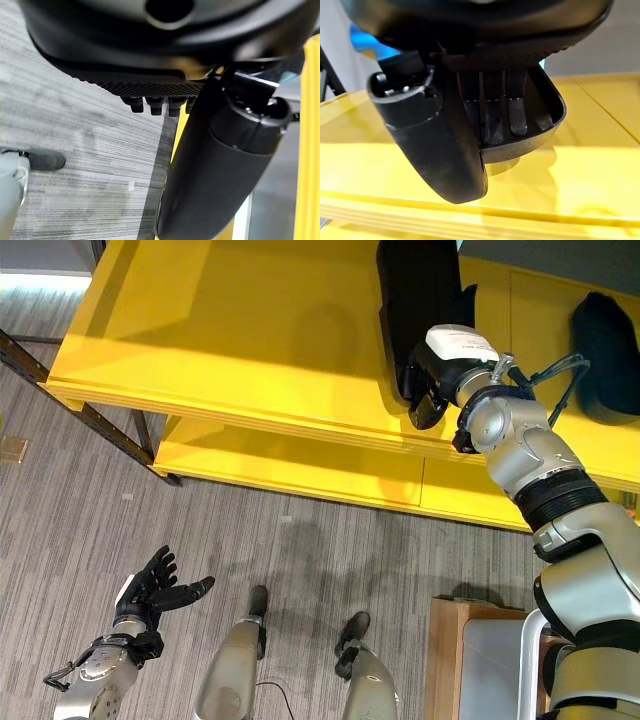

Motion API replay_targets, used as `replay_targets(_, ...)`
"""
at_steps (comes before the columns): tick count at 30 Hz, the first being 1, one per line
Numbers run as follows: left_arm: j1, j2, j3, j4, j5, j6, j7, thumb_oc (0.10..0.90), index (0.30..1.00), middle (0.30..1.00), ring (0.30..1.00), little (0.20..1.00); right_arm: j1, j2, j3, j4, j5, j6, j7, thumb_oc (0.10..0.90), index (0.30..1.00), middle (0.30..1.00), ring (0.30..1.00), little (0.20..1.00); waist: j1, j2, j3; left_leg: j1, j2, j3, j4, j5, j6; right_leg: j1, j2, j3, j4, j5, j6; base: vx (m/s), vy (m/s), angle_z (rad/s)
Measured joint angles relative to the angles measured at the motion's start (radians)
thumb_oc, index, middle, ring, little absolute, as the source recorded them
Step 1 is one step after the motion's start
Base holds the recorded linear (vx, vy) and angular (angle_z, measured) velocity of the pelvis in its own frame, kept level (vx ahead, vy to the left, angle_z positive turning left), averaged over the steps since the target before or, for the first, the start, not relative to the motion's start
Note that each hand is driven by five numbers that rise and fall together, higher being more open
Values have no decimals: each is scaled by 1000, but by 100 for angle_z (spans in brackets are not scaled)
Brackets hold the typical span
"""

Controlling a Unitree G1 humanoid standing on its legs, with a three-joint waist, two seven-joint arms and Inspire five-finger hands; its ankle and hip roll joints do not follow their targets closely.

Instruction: Move parts from the plastic box to the shelf.

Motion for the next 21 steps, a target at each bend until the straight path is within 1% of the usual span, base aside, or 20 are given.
replay_targets(1, -5, 0, -1, 0, 0, -2, 0, 900, 1000, 1000, 1000, 1000, -18, 0, 4, 7, 3, -3, -2, 400, 300, 300, 300, 300, -3, 2, 10, -7, 1, 0, 19, -10, 2, -14, -6, 5, 28, -11, 0, 59, -23, -3)
replay_targets(2, -10, 0, -2, 0, 0, -5, 1, 900, 1000, 1000, 1000, 1000, -40, 3, 16, 33, 20, -6, -6, 400, 300, 300, 300, 300, -3, 6, 19, -18, 0, -6, 45, -28, 1, -26, -13, 8, 62, -36, -6, 70, -21, 3)
replay_targets(3, -14, 0, -6, 0, -1, -5, 1, 900, 1000, 1000, 1000, 1000, -46, 4, 23, 51, 21, -3, -9, 400, 300, 300, 300, 300, -7, 9, 26, -25, 0, -12, 76, -42, -1, -32, -21, 8, 98, -54, -4, -4, -7, 13)
replay_targets(5, -15, 0, -12, -3, -2, -14, 3, 900, 1000, 1000, 1000, 1000, -56, 4, 23, 76, 31, 7, -33, 400, 300, 300, 300, 300, -11, 9, 26, -57, 2, -25, 131, -70, -3, -66, -33, 8, 167, -94, -6, -26, -5, 10)
replay_targets(9, -37, 0, -24, -3, -2, -27, 7, 900, 1000, 1000, 1000, 1000, -95, 0, 32, 130, 39, 4, -41, 400, 300, 300, 300, 300, -11, 17, 30, -95, -3, -28, 176, -87, -3, -114, -53, 16, 242, -129, -12, -15, -16, 5)
replay_targets(12, -36, 0, -24, -3, -28, -27, 19, 900, 1000, 1000, 1000, 1000, -104, 0, 46, 170, 40, 4, -41, 400, 300, 300, 300, 300, -10, 19, 31, -99, -3, -39, 180, -87, -5, -116, -55, 11, 257, -140, -14, -8, -23, 8)
replay_targets(13, -36, 0, -24, -3, -38, -27, 20, 900, 1000, 1000, 1000, 1000, -121, 0, 67, 191, 39, 1, -40, 400, 300, 300, 300, 300, -13, 20, 30, -102, -3, -43, 183, -86, -7, -118, -56, 8, 258, -141, -16, 2, -11, 5)
replay_targets(15, -35, 0, -24, -1, -38, -27, 20, 900, 1000, 1000, 1000, 1000, -123, -3, 70, 196, 39, 2, -41, 400, 300, 300, 300, 300, -13, 20, 30, -104, -2, -48, 180, -84, -10, -118, -54, 4, 258, -141, -16, 2, -10, 2)
replay_targets(18, -36, 0, -24, -2, -38, -27, 21, 900, 1000, 1000, 1000, 1000, -157, -3, 129, 236, 37, 0, -40, 400, 300, 300, 300, 300, -12, 21, 29, -104, -2, -49, 177, -82, -13, -118, -54, 4, 260, -141, -17, 0, 0, 0)
replay_targets(21, -36, 0, -24, -2, -38, -27, 21, 900, 1000, 1000, 1000, 1000, -175, -3, 138, 260, 37, -3, -40, 400, 300, 300, 300, 300, -11, 21, 29, -104, -2, -50, 177, -81, -14, -118, -54, 3, 262, -142, -18, 0, 0, 0)
